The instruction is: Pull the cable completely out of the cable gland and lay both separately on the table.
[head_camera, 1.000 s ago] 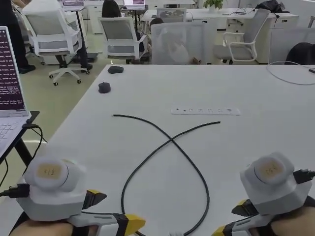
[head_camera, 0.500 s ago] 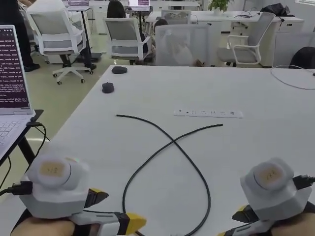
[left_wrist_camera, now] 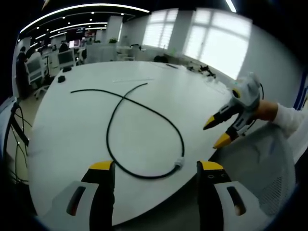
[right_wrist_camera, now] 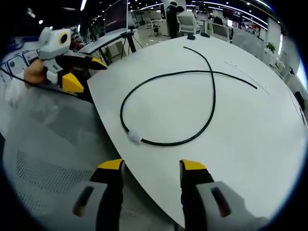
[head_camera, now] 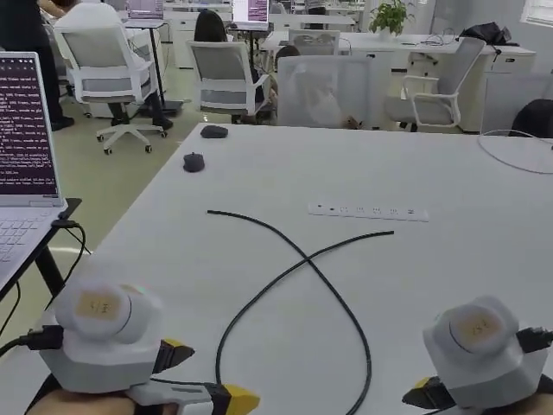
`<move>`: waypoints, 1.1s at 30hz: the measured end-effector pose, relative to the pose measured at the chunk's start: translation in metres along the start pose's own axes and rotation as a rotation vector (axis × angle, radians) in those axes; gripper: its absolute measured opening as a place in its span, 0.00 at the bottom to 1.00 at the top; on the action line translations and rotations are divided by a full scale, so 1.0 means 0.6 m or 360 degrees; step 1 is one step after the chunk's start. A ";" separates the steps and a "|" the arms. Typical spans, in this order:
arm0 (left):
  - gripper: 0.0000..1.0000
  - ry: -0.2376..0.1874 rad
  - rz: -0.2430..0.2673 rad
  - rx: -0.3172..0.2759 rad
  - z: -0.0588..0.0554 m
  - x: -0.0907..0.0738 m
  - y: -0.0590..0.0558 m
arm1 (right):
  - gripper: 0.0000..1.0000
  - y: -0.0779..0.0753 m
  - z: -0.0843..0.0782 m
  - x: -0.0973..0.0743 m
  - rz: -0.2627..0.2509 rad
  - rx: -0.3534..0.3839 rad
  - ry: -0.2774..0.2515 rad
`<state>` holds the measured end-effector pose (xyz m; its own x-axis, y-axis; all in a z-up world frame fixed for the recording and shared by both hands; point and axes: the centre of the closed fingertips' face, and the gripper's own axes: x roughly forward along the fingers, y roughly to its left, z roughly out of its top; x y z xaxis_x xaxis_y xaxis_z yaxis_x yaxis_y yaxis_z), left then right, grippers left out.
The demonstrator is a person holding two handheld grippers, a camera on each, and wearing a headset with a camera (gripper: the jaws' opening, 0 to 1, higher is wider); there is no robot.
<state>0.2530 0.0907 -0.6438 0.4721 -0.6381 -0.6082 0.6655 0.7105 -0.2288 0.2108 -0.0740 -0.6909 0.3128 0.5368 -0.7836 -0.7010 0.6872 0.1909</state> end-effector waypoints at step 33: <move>0.68 -0.0053 -0.0047 0.0049 0.010 -0.004 -0.012 | 0.24 0.050 0.029 0.105 0.0332 -0.1221 0.0133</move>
<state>0.2505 0.0853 -0.6361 0.4705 -0.6687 -0.5757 0.6968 0.6818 -0.2226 0.2203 -0.0110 -0.7242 0.0985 0.5577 -0.8242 -0.9947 0.0314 -0.0977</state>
